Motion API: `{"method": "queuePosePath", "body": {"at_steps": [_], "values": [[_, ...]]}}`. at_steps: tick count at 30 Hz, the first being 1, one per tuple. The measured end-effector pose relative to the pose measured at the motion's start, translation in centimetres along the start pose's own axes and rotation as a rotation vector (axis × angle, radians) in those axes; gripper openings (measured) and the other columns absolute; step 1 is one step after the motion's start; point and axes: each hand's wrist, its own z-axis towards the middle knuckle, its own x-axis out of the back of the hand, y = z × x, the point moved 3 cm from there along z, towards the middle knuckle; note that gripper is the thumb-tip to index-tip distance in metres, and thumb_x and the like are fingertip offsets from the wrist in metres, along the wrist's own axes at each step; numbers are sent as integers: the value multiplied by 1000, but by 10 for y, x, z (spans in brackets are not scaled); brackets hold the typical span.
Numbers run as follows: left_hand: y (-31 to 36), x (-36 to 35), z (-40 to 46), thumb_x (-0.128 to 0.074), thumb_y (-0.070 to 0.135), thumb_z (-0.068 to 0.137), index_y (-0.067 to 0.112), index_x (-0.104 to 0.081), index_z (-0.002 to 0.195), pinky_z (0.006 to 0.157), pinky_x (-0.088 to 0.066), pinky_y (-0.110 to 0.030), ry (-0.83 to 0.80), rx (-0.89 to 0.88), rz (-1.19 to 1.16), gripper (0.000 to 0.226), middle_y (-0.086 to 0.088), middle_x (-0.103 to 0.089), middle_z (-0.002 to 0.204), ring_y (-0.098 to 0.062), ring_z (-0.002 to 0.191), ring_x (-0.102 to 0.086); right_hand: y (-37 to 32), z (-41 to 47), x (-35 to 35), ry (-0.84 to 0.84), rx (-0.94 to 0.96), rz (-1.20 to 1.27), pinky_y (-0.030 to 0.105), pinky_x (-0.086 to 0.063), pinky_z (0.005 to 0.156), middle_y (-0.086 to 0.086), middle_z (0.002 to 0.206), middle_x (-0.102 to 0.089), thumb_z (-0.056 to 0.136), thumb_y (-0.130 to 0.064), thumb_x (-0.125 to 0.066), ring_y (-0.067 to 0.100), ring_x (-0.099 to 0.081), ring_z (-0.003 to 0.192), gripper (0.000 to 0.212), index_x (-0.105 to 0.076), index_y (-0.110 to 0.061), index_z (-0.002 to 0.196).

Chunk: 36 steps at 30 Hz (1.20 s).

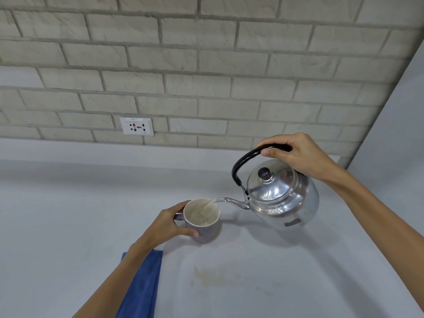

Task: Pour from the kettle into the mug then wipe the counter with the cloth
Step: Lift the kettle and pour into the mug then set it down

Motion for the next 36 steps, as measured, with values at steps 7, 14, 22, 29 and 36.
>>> {"method": "queuePosePath", "body": {"at_steps": [7,14,22,29,36], "values": [[1,0,0,-91,37,50,54,-54,114,71,-48,-9,-2,3,-7,76,23,-66,113,-4,108,-61,-3,2,3,-4,2,-25,14,-46,88,-14,99,-74,82,-29,-71,1,-66,97,17,-75,-25,98],[1,0,-1,-92,35,51,51,-55,116,73,-47,-7,0,-1,-7,77,23,-66,113,-3,107,-62,-9,4,4,-15,-1,-32,4,-43,83,-16,98,-73,82,-24,-72,-5,-65,95,16,-75,-23,98],[1,0,-1,-92,32,51,56,-54,112,79,-47,-7,-1,-4,8,76,24,-66,113,-2,106,-62,-14,7,8,-26,11,-62,11,-46,85,-11,97,-75,82,-24,-73,1,-66,93,17,-75,-23,99],[3,0,-2,-92,31,52,53,-55,113,75,-47,-7,0,-8,5,75,23,-67,112,-4,105,-63,-16,11,8,-44,15,-73,6,-44,82,-19,95,-72,82,-23,-73,-4,-65,91,16,-75,-27,97],[4,0,-2,-92,34,51,57,-53,112,73,-48,-8,4,0,5,76,23,-66,113,-4,106,-62,-20,13,6,-64,29,-99,13,-47,83,-16,95,-74,82,-23,-72,-2,-66,91,16,-75,-26,98]]}}
